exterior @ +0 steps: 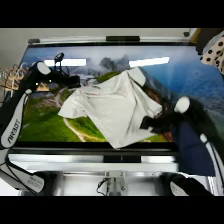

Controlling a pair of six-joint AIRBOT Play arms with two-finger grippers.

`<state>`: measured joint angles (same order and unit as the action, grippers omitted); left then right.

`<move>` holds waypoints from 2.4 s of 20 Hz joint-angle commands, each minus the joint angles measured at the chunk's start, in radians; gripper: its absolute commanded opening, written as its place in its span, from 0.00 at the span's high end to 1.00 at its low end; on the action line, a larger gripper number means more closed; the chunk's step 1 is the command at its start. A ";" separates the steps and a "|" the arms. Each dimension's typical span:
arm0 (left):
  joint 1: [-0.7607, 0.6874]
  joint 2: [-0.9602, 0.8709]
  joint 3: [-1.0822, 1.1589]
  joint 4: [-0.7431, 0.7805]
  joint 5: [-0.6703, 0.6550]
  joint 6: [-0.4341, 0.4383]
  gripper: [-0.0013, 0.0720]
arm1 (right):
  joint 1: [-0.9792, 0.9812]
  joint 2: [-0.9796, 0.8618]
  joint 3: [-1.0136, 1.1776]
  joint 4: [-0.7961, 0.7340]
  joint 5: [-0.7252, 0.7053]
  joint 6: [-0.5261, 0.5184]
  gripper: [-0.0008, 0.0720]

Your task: Fold the shirts.

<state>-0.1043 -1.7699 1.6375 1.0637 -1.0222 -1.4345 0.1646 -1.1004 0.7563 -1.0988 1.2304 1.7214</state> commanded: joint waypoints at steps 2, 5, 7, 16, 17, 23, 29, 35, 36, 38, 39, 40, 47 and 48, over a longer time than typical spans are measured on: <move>0.006 -0.001 0.002 -0.001 -0.010 0.011 0.92 | 0.196 0.072 -0.297 0.186 -0.356 0.134 0.06; 0.006 -0.001 0.002 -0.001 -0.011 0.011 0.92 | 0.309 -0.010 -0.294 0.237 -0.477 0.181 0.06; 0.006 -0.001 0.002 -0.001 -0.011 0.011 0.92 | 0.352 -0.065 -0.294 0.336 -0.563 0.144 0.06; 0.026 0.009 0.002 0.006 -0.059 0.014 0.92 | 0.407 -0.071 -0.250 0.336 -0.754 0.107 0.89; 0.048 0.019 0.002 0.010 -0.100 0.013 0.92 | 0.383 -0.042 -0.226 0.221 -0.668 0.122 0.89; 0.199 0.141 -0.092 0.065 -0.472 -0.017 0.92 | -0.029 0.197 -0.027 -0.392 -0.141 0.167 0.89; 0.189 0.686 -0.605 -0.108 -0.220 0.048 0.93 | -0.144 0.227 0.201 -0.191 -0.109 -0.211 0.89; 0.303 1.288 -0.246 -0.199 0.297 0.054 0.93 | -0.107 0.354 0.869 -0.279 -0.068 -0.286 0.89; 0.321 1.335 -0.174 -0.190 0.364 0.052 0.93 | -0.108 0.370 0.993 -0.261 -0.110 -0.270 0.89; 0.358 1.391 -0.051 -0.118 0.383 -0.023 0.93 | -0.108 0.391 1.172 -0.223 -0.147 -0.215 0.89; 0.377 1.403 -0.011 -0.052 0.345 -0.084 0.93 | -0.108 0.395 1.228 -0.216 -0.135 -0.182 0.89; 0.398 1.408 0.019 0.029 0.281 -0.140 0.93 | -0.108 0.398 1.255 -0.216 -0.109 -0.150 0.89; 0.439 1.408 0.014 0.295 -0.146 -0.115 0.93 | -0.108 0.256 1.240 -0.219 0.334 -0.117 0.89; 0.439 1.408 -0.006 0.311 -0.210 -0.090 0.93 | -0.108 0.208 1.240 -0.219 0.380 -0.113 0.89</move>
<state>0.3252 -0.3687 1.6440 1.2648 -1.0508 -1.5806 0.0578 -0.8040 1.9865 -1.3075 1.4250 1.5932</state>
